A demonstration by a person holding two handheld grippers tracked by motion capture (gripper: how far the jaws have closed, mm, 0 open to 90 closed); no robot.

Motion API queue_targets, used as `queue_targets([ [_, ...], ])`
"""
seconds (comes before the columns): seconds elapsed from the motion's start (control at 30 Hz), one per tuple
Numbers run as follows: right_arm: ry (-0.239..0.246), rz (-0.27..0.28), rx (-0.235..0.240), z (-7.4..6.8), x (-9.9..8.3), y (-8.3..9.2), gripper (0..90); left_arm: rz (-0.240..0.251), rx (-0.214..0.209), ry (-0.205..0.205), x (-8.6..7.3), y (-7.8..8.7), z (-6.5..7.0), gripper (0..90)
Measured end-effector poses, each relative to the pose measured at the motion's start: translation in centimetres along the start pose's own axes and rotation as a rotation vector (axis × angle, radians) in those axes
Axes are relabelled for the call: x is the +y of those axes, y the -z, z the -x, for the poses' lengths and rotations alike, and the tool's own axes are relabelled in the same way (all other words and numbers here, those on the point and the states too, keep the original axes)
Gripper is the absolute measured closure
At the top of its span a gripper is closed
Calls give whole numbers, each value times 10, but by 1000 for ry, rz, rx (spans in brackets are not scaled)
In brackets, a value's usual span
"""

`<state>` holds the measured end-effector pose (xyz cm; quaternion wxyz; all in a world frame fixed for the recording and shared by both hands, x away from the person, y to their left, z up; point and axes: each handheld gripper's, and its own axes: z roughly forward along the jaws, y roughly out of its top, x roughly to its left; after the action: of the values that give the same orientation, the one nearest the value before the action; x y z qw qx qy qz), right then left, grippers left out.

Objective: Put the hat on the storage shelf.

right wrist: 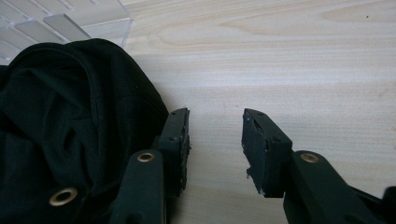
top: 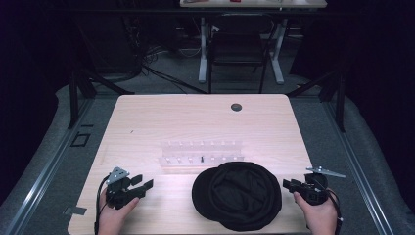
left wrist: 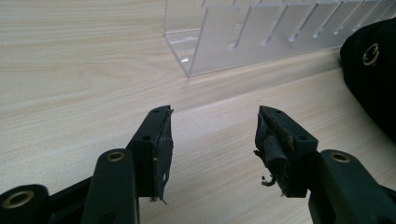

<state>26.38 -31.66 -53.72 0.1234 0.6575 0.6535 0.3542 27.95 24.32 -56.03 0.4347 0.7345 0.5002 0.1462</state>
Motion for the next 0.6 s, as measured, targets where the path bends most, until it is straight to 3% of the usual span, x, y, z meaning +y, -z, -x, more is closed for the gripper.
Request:
queue_targets([
  [0.47, 8, -37, -4, -13, 16, 10, 621, -7, -2, -16, -1, 0, 4, 463],
  [0.6, 18, -95, 14, -17, 25, 15, 647, -13, -6, -20, -1, -1, 5, 462],
])
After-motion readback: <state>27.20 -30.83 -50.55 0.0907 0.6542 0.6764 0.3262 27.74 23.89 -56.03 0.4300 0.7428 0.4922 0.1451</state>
